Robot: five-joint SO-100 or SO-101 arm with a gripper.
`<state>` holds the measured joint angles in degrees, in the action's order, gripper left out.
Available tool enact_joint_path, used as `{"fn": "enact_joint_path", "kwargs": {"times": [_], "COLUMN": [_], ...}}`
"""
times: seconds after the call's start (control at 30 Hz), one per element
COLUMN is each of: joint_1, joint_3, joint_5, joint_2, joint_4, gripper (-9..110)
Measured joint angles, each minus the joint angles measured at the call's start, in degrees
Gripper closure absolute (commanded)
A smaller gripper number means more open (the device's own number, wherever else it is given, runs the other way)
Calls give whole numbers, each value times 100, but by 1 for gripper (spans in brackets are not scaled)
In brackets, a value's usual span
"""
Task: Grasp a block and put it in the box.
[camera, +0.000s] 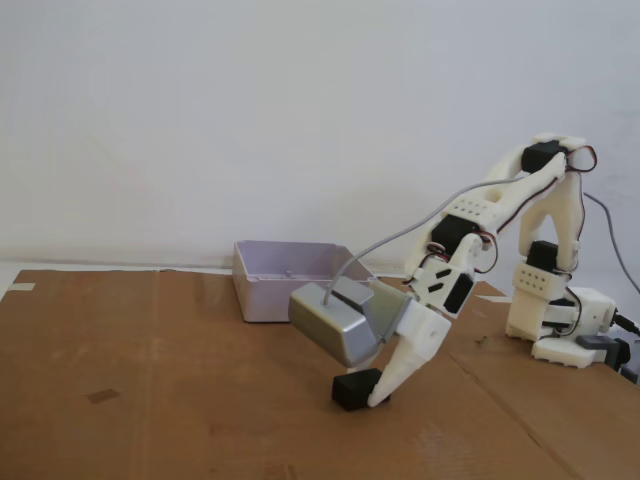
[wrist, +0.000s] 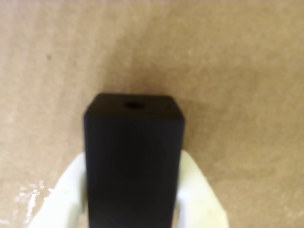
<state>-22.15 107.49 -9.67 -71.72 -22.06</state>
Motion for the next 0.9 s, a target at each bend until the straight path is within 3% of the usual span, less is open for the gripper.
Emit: {"fn": "enact_joint_path", "kwargs": {"times": [0.5, 0.9], "joint_1": [-70, 598], "joint_3": [-747, -747], "joint_5": [-44, 9], "joint_2": [18, -519], "joint_4": [-9, -9], "gripper": [91, 91]}}
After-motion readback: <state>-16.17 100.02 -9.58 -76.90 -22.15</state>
